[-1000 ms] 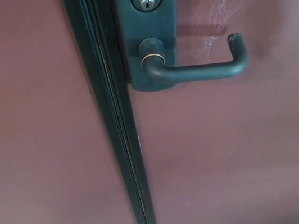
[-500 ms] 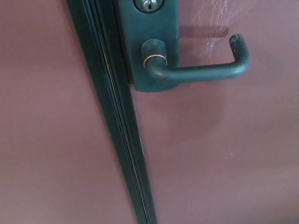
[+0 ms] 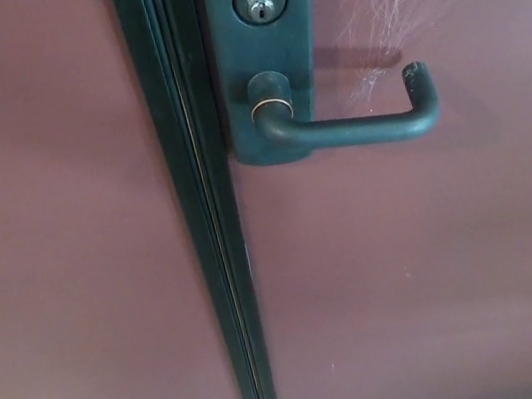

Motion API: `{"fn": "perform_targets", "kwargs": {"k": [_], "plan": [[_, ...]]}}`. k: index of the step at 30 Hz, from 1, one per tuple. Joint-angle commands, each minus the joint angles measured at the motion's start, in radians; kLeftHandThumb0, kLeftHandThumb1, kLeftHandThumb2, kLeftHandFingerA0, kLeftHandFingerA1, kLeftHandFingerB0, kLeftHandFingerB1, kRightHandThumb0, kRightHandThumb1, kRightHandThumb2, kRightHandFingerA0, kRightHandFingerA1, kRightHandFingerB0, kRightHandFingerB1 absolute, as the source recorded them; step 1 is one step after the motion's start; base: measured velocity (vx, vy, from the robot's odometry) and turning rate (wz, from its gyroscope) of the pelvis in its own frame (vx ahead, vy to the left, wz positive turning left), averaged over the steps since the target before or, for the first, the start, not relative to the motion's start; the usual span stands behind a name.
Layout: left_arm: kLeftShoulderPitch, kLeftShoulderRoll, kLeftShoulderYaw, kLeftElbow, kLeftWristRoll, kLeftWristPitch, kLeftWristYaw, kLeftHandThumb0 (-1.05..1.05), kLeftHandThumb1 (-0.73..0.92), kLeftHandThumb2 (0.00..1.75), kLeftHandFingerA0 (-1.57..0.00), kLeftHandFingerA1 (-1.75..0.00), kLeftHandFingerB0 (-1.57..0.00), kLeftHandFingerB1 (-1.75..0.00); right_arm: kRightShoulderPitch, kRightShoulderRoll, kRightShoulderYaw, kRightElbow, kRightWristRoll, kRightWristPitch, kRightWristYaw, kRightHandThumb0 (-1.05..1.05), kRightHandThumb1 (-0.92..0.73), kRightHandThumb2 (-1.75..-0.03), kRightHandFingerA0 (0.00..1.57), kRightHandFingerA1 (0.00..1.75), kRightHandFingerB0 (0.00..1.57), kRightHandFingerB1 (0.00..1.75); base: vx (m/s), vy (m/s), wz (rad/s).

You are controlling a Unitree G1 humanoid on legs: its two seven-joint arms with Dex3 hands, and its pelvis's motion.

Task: The robot walks towards the door handle and put its right hand on it and twist the handle

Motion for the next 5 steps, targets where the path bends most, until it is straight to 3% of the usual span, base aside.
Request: {"fn": "perform_targets", "kwargs": {"k": [1, 5], "plan": [[-0.002, -0.030, -0.004, 0.001, -0.005, 0.006, -0.067, -0.35, 0.50, 0.56, -0.73, -0.48, -0.57, -0.41, -0.061, 0.023, 0.210, 0.326, -0.219, -0.263, -0.710, -0.74, -0.61, -0.65, 0.06, 0.22, 0.08, 0.20, 0.00, 0.000, 0.00], [-0.005, -0.031, -0.007, 0.002, -0.001, 0.009, -0.060, -0.34, 0.50, 0.56, -0.73, -0.48, -0.57, -0.41, -0.070, 0.023, 0.222, 0.349, -0.208, -0.270, -0.776, -0.73, -0.61, -0.65, 0.05, 0.22, 0.08, 0.21, 0.00, 0.000, 0.00]]}}
